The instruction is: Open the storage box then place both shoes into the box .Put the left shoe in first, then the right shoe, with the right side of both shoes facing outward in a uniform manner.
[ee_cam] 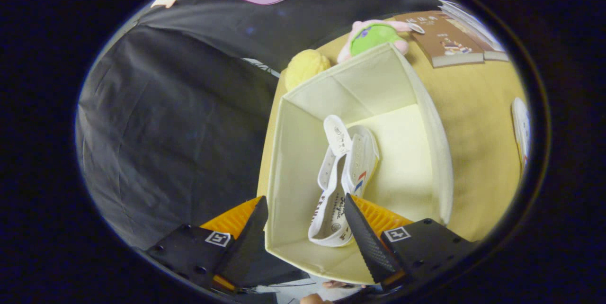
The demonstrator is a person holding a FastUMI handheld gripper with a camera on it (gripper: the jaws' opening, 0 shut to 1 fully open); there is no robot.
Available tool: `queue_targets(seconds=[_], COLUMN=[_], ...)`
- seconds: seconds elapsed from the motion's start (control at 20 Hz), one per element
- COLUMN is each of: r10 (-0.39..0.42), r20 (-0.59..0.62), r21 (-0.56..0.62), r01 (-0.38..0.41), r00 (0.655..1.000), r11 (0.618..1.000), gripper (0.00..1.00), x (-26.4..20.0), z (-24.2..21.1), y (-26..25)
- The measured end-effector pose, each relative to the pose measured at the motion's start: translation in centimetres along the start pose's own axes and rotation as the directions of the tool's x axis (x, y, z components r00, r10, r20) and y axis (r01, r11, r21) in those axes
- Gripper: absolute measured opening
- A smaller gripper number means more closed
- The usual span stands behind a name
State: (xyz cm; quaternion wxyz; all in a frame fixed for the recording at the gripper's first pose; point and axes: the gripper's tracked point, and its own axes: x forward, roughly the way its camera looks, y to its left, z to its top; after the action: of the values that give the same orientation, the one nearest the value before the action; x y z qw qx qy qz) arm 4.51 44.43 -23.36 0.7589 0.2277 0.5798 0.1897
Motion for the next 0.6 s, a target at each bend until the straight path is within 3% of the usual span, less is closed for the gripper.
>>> queue_targets(seconds=[0.15,0.25,0.4,0.6], r10=[0.066,0.062,-0.022,-0.125], r20=[0.044,0.060,0.107,0.158], r21=[-0.094,-0.165,-0.283,-0.333], r01=[-0.062,-0.052,0.051,0.171], r00=[0.997,0.996,0.994,0.980], r11=[0.994,0.985,0.958,0.927], gripper=[1.00,1.00,1.00,1.00], x=[-3.5,-6.2,-10.0,-14.4], z=[0.1,-0.2,-0.3,-0.7], y=[1.1,0.4,-3.0,-8.8])
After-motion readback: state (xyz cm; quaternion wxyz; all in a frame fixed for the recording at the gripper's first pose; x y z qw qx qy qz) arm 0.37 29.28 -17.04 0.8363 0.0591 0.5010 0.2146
